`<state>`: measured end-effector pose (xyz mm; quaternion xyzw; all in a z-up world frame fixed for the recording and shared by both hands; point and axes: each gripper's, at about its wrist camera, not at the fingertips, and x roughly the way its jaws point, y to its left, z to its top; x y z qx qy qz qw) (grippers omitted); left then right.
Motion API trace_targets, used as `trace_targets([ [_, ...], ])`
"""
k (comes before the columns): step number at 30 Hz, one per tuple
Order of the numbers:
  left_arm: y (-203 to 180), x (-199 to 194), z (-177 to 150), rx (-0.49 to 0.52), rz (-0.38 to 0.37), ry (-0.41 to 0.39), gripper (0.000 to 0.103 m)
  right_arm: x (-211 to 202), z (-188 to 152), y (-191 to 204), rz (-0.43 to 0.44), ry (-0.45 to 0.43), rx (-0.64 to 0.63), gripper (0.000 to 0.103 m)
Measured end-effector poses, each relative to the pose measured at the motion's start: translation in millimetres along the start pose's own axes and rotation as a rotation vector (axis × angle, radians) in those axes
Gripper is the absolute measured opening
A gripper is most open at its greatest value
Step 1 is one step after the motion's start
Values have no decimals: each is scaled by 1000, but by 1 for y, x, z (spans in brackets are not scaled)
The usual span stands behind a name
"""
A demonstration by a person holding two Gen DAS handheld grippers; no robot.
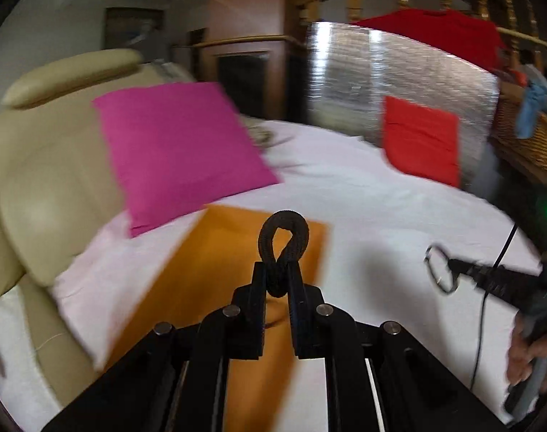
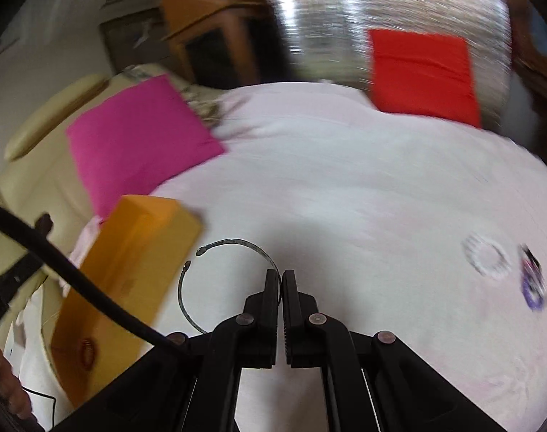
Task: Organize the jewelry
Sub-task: 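Carry the black ring and silver bangle over the orange box, then open both tools to release the ring and bangle into the box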
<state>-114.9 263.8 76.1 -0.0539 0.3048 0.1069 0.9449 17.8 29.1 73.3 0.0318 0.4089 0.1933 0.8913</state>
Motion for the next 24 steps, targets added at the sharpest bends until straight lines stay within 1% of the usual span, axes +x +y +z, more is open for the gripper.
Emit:
trace_targets([
  [3, 29, 5, -14, -24, 46, 33, 12, 16, 14, 54, 39, 16, -71, 3],
  [5, 39, 11, -23, -35, 59, 61, 12, 29, 18, 84, 53, 30, -117, 3],
  [8, 48, 19, -37, -37, 69, 101, 12, 46, 20, 117, 66, 52, -167, 3],
  [10, 48, 23, -47, -38, 59, 129, 12, 59, 20, 138, 71, 70, -198, 3],
  [15, 46, 34, -61, -31, 53, 178, 12, 94, 17, 162, 60, 122, -219, 3],
  [21, 54, 51, -77, -50, 59, 252, 13, 130, 11, 173, 28, 179, -231, 3],
  [24, 58, 58, -82, -69, 53, 287, 16, 141, 10, 176, 6, 192, -236, 4],
])
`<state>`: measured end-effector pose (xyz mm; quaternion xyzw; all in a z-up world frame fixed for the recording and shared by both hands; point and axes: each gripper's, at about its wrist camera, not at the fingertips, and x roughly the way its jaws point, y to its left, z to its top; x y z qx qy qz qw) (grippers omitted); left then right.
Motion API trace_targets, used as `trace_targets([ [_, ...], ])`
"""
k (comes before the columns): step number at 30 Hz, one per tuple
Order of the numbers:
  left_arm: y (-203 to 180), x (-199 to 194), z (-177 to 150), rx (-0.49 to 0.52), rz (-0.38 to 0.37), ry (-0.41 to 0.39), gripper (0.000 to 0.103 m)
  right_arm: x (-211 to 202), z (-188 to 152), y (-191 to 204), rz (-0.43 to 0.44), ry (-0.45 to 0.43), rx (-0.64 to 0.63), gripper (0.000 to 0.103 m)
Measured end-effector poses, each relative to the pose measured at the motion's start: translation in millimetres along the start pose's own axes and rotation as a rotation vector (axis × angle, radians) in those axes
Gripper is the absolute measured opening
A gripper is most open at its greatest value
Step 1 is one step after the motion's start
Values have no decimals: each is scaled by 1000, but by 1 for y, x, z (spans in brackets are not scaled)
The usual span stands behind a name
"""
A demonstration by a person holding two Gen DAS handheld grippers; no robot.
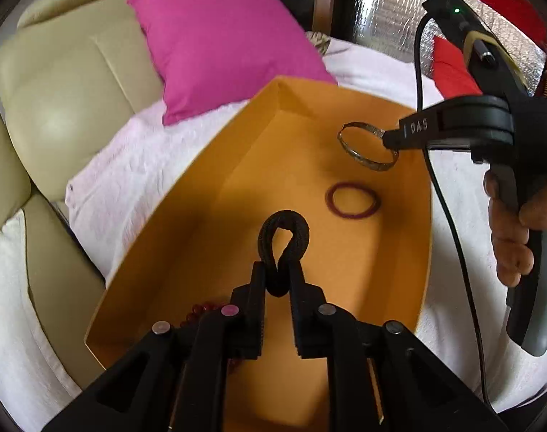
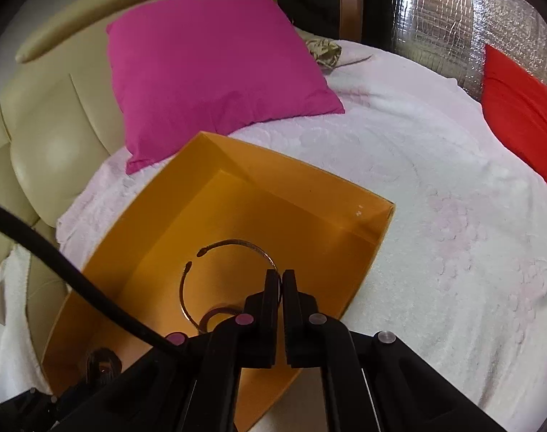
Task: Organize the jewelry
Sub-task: 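Open both tools to release the ring and bangle into the box, then reach the right tool to the purple bracelet stack and grasp the black hair tie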
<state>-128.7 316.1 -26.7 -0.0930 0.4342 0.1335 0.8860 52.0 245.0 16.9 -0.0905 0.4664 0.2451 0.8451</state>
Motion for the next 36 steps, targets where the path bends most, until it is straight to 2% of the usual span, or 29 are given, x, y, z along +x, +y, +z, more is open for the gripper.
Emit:
trace_targets([
  [1, 1, 2, -1, -7, -3, 12, 16, 4, 2, 0, 0, 6, 8, 5],
  [4, 4, 4, -1, -24, 13, 30, 36, 8, 2, -8, 6, 19, 49, 13],
  [6, 5, 3, 1, -33, 15, 32, 46, 4, 3, -15, 22, 18, 77, 15],
  [11, 1, -11, 5, -25, 18, 1, 51, -25, 8, -36, 47, -50, 119, 16],
  [14, -6, -21, 11, -18, 17, -18, 52, -49, 9, -59, 30, -93, 149, 16],
  [20, -40, -52, 22, 34, -17, -69, 59, -102, -10, -140, -34, -143, 260, 17],
  [26, -102, -83, 35, 149, -70, -122, 62, -176, -73, -255, -98, -210, 431, 30],
  [28, -131, -91, 40, 192, -93, -139, 66, -197, -94, -289, -121, -232, 479, 41],
  [29, -142, -93, 42, 207, -100, -145, 68, -212, -114, -313, -144, -250, 519, 43],
  [36, -243, -75, 52, 293, -183, -120, 69, -271, -209, -419, -243, -348, 713, 44],
])
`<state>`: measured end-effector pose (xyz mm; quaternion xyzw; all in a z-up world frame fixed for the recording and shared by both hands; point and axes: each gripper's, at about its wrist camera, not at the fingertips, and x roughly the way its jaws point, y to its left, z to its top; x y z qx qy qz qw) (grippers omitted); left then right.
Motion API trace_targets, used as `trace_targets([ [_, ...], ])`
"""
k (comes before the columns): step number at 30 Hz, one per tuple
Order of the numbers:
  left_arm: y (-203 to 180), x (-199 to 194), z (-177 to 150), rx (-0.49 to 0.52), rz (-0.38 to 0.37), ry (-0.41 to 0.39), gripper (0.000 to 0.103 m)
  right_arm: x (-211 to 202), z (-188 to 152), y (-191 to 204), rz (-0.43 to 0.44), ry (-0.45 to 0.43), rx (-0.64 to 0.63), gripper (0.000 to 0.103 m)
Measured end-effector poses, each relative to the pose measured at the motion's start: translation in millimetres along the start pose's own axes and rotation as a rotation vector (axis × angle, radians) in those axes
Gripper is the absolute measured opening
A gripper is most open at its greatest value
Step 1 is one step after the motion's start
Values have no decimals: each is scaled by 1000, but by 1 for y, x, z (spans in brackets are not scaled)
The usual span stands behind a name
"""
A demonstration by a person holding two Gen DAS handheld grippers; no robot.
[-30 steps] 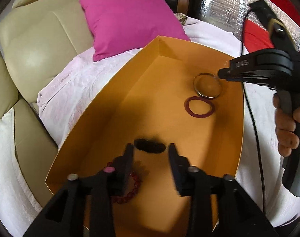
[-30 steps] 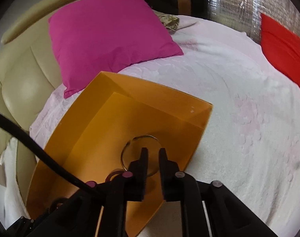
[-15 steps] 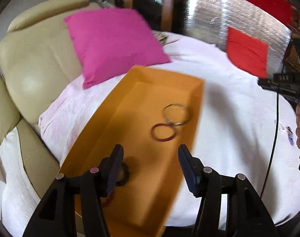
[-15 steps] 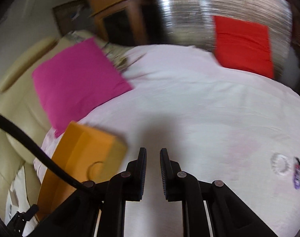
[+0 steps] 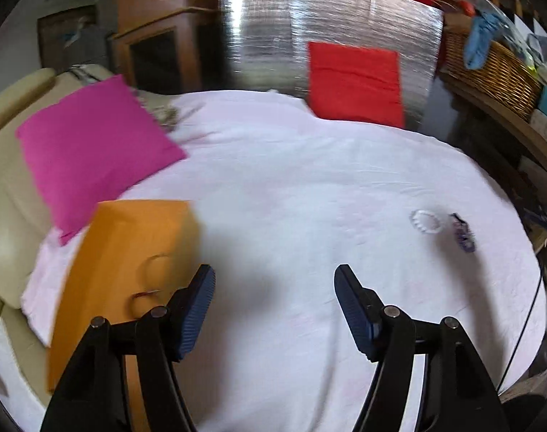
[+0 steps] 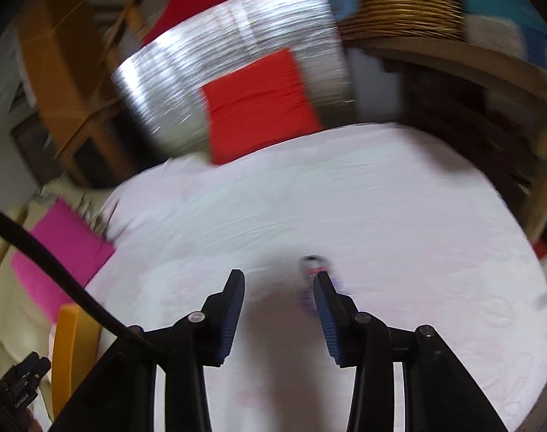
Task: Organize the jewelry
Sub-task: 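Reach the right tool to the purple bracelet stack and grasp the black hair tie, then lift the black hair tie off the purple bracelets with the right tool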
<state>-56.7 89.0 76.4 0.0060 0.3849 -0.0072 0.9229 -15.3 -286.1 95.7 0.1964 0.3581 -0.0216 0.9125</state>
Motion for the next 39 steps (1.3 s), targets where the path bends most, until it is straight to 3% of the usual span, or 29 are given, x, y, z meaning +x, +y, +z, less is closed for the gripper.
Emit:
trace_targets([
  [4, -46, 30, 11, 3, -42, -13, 69, -6, -6, -54, -30, -33, 109, 44],
  [11, -93, 79, 13, 17, -51, -11, 69, 30, -26, -85, 3, 26, 143, 44],
  [16, -102, 110, 1, 43, -53, -1, 69, 58, -29, -83, 42, 95, 106, 44],
  [19, -104, 128, -4, 49, -35, 53, 69, 78, -23, -77, 92, 126, 105, 44],
  [22, -111, 133, 2, 71, -77, 54, 69, 99, -23, -69, 126, 164, 114, 44],
  [31, -130, 148, 6, 149, -131, 91, 70, 151, -14, -55, 116, 215, 158, 42],
  [36, -129, 154, 7, 156, -128, 101, 70, 165, -14, -52, 76, 228, 170, 33],
  [39, -130, 158, 5, 152, -132, 112, 69, 167, -12, -51, 66, 220, 167, 11],
])
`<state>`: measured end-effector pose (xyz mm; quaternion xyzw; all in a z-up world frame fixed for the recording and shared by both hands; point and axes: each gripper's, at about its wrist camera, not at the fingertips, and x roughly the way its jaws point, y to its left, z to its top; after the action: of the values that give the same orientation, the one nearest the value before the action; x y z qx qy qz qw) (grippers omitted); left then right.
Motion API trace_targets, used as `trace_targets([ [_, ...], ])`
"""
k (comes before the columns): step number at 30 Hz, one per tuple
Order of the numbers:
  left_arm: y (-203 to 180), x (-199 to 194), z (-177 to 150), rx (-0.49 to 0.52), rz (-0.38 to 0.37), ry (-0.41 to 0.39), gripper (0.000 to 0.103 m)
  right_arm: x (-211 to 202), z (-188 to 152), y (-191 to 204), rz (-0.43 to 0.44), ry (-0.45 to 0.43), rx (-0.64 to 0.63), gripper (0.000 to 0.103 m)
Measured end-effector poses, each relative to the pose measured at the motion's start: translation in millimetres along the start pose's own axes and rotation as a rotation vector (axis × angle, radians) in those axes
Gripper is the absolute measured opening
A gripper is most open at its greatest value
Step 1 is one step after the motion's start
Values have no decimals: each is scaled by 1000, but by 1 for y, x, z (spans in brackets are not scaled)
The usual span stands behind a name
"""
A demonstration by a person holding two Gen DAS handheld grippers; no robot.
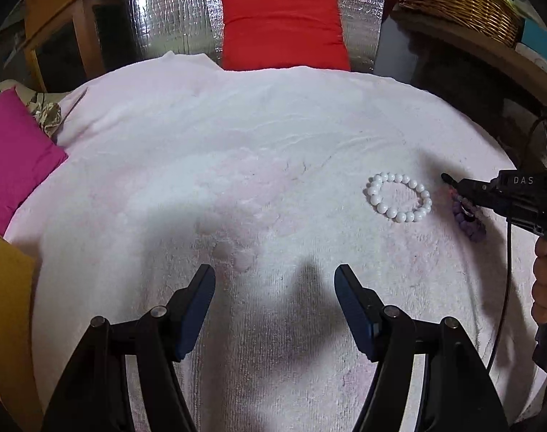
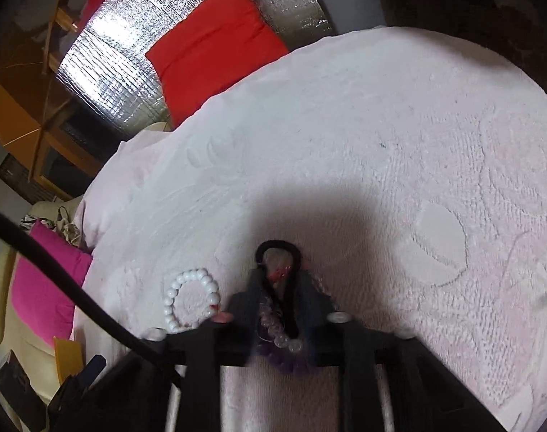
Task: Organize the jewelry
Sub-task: 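Lift the black hair tie off the purple bracelets with the right tool, then grasp the white bead bracelet with the left tool while the right tool holds the hair tie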
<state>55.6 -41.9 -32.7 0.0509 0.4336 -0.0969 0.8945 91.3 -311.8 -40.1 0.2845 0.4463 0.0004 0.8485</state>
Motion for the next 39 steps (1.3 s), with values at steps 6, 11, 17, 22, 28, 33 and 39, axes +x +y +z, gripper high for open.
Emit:
trace_targets([
  [6, -8, -1, -2, 31, -8, -25, 69, -19, 1, -7, -21, -89, 24, 6],
  [11, -18, 0, 3, 42, -44, -60, 69, -47, 3, -27, 20, -143, 73, 6],
  [17, -44, 1, 11, 82, -126, -98, 70, -58, 2, -53, -22, -124, 105, 6],
  [22, -52, 17, 27, 65, -116, -103, 70, -57, -3, -77, -19, -78, 147, 6],
  [28, -48, 44, 43, -6, -182, -35, 70, -56, -8, -84, -12, -43, 145, 6],
  [33, -52, 60, 57, -8, -204, -9, 70, -47, -11, -83, -15, -15, 147, 6],
  [39, -60, 70, 56, 64, -230, -13, 54, -36, -12, -75, -23, 6, 124, 6],
])
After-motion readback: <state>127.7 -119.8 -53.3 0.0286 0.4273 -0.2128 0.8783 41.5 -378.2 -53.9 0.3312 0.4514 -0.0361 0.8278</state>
